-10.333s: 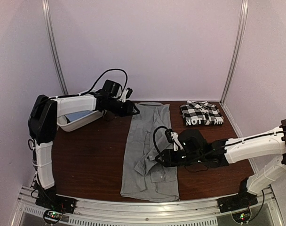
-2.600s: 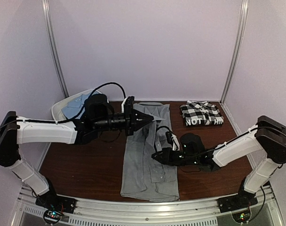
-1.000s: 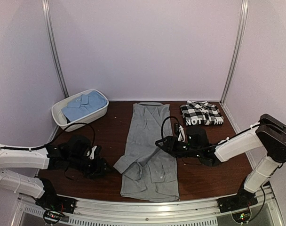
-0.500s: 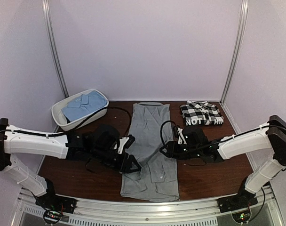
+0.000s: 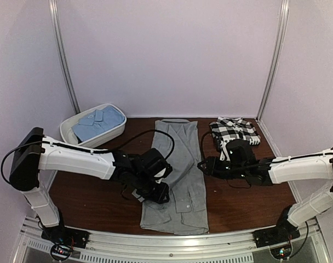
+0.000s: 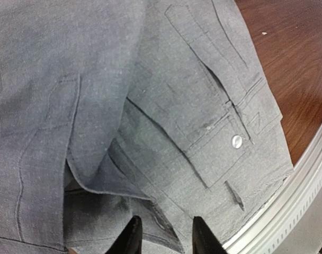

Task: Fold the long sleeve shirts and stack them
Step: Adjust the sleeve of the rectangle-folded shirt.

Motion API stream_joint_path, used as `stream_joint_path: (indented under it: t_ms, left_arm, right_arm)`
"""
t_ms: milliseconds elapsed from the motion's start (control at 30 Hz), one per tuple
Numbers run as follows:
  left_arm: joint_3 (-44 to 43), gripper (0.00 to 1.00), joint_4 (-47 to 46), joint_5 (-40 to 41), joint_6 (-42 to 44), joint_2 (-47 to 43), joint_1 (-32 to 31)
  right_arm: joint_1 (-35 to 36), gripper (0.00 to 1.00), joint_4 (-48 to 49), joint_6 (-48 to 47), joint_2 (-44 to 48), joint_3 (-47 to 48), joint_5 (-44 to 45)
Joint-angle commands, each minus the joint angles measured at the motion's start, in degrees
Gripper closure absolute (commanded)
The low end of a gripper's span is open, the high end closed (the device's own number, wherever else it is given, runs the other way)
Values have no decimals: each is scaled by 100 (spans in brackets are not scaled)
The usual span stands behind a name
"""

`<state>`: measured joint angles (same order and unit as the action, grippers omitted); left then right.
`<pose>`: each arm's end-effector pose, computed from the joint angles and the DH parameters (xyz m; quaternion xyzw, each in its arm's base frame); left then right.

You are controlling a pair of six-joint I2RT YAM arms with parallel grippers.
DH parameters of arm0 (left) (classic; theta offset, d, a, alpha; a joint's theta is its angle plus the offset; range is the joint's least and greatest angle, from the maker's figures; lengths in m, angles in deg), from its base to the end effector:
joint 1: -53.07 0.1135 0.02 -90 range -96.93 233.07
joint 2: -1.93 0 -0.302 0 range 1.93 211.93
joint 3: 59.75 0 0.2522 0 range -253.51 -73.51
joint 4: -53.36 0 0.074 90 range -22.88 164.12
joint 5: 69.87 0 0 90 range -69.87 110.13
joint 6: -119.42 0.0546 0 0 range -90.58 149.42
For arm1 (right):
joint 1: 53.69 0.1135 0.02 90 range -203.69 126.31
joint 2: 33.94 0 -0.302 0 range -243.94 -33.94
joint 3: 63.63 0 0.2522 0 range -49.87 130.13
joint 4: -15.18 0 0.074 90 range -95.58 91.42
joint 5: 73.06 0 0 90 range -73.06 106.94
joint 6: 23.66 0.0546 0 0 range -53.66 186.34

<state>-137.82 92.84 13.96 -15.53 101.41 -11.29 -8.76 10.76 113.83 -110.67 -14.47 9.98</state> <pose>0.1535 -0.3334 0.2072 0.1763 0.9504 -0.2348 0.1027 0.1957 0.2045 0.2228 -0.0099 0.8734 0.3861 0.2966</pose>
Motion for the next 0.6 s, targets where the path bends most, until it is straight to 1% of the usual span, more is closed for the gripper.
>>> stream_joint_path:
  t_ms: [0,67,133,233,333,433,500,533,567]
  left_arm:
    - [-337,74,309,42,277,177,-15]
    - [-475,89,426,-55,361,179,-17]
    - [-593,100,481,-204,442,126,-21]
    - [-755,100,476,-553,498,-28,-8]
    - [-779,100,275,-1113,441,-294,67]
    - [-366,100,-339,-1804,150,-654,324]
    - [-133,100,-508,-1929,52,-804,438]
    - [-123,99,-379,-1859,114,-801,458]
    - [-141,90,-225,-1756,201,-774,467]
  right_arm:
    - [-47,50,-158,-197,110,-39,150]
    - [-58,50,-182,-261,83,-19,117]
    - [-83,50,-180,-319,51,7,48]
    - [-123,51,-247,-408,-20,82,-26]
    - [-144,51,-332,-513,-50,167,-45]
    - [-173,51,-417,-595,-82,229,-39]
    - [-177,50,-424,-626,-106,247,-67]
    - [-185,51,-427,-626,-115,247,-108]
    - [-179,51,-425,-636,-126,245,-140]
